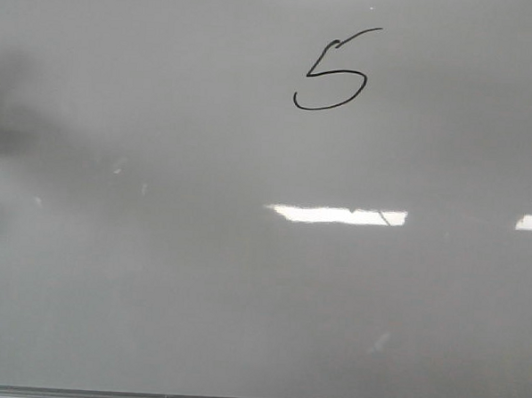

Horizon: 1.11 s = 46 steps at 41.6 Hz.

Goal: Write number 5 on whiteboard

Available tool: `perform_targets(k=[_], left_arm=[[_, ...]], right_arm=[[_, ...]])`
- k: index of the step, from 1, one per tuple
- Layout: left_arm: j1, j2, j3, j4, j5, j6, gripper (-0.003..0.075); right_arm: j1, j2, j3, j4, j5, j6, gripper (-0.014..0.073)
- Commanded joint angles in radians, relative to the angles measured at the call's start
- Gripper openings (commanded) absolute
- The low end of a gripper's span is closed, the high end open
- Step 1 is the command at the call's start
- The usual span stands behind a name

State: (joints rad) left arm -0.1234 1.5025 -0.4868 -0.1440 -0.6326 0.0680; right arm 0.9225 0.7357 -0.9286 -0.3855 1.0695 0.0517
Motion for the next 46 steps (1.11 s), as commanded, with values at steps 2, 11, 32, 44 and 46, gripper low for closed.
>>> perform_targets(k=[2, 11, 32, 44, 46], left_arm=[[0.000, -0.030, -0.024, -0.008, -0.078, -0.008, 0.0344], [0.000, -0.120, -0.024, -0.008, 0.005, -0.008, 0.0344], [-0.052, -0.428, -0.283, 0.062, 0.936, -0.003, 0.0321], [-0.239, -0.533, -0.384, 0.062, 1.182, -0.002, 0.0257], [-0.276, -0.550, -0.384, 0.056, 1.199, -0.002, 0.0245]], right_arm=[[-0.001, -0.001, -0.022, -0.036, -0.058, 0.002, 0.0561], [-0.001, -0.001, -0.022, -0.036, -0.058, 0.002, 0.0561], [-0.001, -0.001, -0.022, -0.036, -0.059, 0.002, 0.0561], [-0.001, -0.001, -0.022, -0.036, -0.059, 0.198, 0.0561], [-0.001, -0.001, -0.022, -0.036, -0.059, 0.268, 0.0561]])
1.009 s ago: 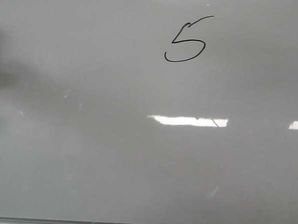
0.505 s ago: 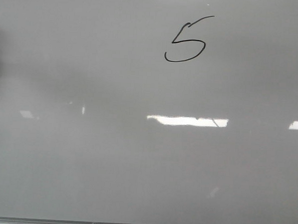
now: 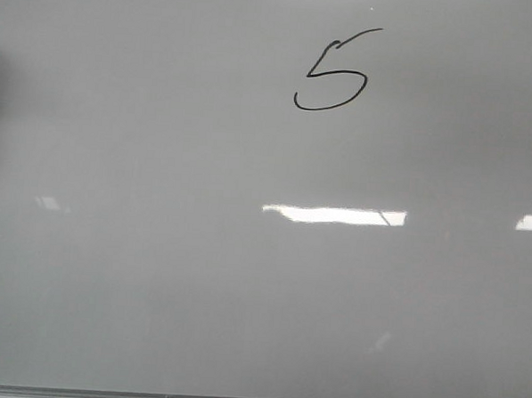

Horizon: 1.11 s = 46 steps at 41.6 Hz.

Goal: Write number 5 on whiteboard

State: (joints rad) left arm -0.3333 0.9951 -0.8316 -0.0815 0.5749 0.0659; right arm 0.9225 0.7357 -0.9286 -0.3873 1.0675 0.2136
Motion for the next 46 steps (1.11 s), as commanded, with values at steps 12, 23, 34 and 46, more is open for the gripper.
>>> perform_targets(k=[12, 23, 34, 46], left_arm=[[-0.276, -0.084, -0.039, -0.033, -0.007, 0.001, 0.0174], [-0.302, -0.082, -0.039, -0.033, -0.026, 0.001, 0.0106], [-0.302, -0.082, -0.039, -0.033, -0.026, 0.001, 0.0000], [-0.302, -0.082, -0.039, -0.033, -0.026, 0.001, -0.0020]], right_arm=[[-0.001, -0.001, -0.021, -0.034, -0.057, 0.226, 0.0559], [-0.001, -0.001, -0.021, -0.034, -0.056, 0.231, 0.0503], [-0.001, -0.001, -0.021, -0.034, -0.056, 0.231, -0.0033], [-0.001, -0.001, -0.008, -0.034, -0.058, 0.231, -0.0062]])
